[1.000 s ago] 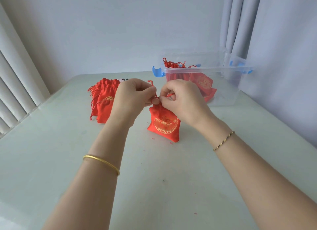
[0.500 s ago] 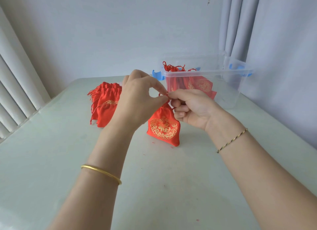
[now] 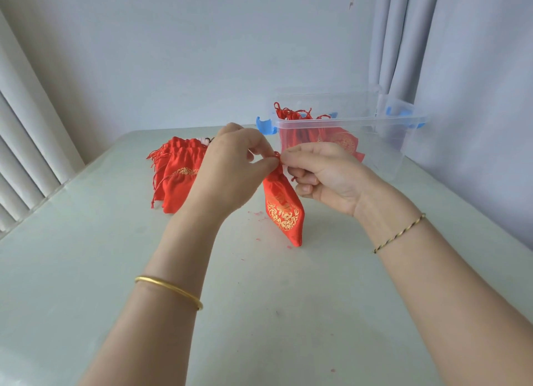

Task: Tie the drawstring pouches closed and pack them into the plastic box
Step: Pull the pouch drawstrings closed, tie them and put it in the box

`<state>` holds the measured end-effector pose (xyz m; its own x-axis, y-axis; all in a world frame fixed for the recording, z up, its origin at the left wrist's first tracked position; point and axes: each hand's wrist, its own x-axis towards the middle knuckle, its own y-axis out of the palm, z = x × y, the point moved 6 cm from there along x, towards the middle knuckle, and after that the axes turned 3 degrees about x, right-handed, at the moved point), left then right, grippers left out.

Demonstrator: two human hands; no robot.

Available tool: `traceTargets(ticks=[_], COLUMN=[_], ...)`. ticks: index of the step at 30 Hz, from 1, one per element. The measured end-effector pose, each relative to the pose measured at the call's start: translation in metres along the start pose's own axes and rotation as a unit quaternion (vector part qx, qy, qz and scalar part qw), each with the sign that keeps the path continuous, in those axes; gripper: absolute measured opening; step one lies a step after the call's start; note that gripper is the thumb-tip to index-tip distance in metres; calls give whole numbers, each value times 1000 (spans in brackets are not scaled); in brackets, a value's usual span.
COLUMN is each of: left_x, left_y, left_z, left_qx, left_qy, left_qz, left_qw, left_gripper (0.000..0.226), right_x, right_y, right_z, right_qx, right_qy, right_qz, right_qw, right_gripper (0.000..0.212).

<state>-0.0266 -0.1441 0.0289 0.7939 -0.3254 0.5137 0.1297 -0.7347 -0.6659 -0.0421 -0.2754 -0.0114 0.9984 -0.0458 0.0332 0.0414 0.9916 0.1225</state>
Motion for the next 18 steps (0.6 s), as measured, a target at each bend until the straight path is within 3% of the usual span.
traceTargets(ticks=[3,6,9,12,14,16,18], left_x=[3,2,1,0,1,0,1], left_y=[-5,-1,6,9,8,9,12], left_z=[11,18,18,22,22,17,11], left_qx=[-17,-17,-27,-101,-142,-182,-223], left_qy=[-25,-41,-45,-68,-76,-76,-75], left_qz=[-26,-29,-17,0,-12,-19,-14], left_qw=[999,999,998,993,987,980,972], left_gripper=[8,7,6,8,11,12,13], right_x=[1,2,3,-1,-6,-12,-17], right_y=[-19,-33,-36,-31,-24,-9,0], right_z=[9,9,4,12,18,20,21], right_qx=[-110,-152,-201,-211,-219,-311,-422], right_qy=[-49,-59,-57,-74,-67,-62,-80], right_qz=[-72,-121,-132,-116,-97,-74,-86], right_qw=[990,979,969,968,969,945,899], right_gripper=[16,22,23,8,25,39,40])
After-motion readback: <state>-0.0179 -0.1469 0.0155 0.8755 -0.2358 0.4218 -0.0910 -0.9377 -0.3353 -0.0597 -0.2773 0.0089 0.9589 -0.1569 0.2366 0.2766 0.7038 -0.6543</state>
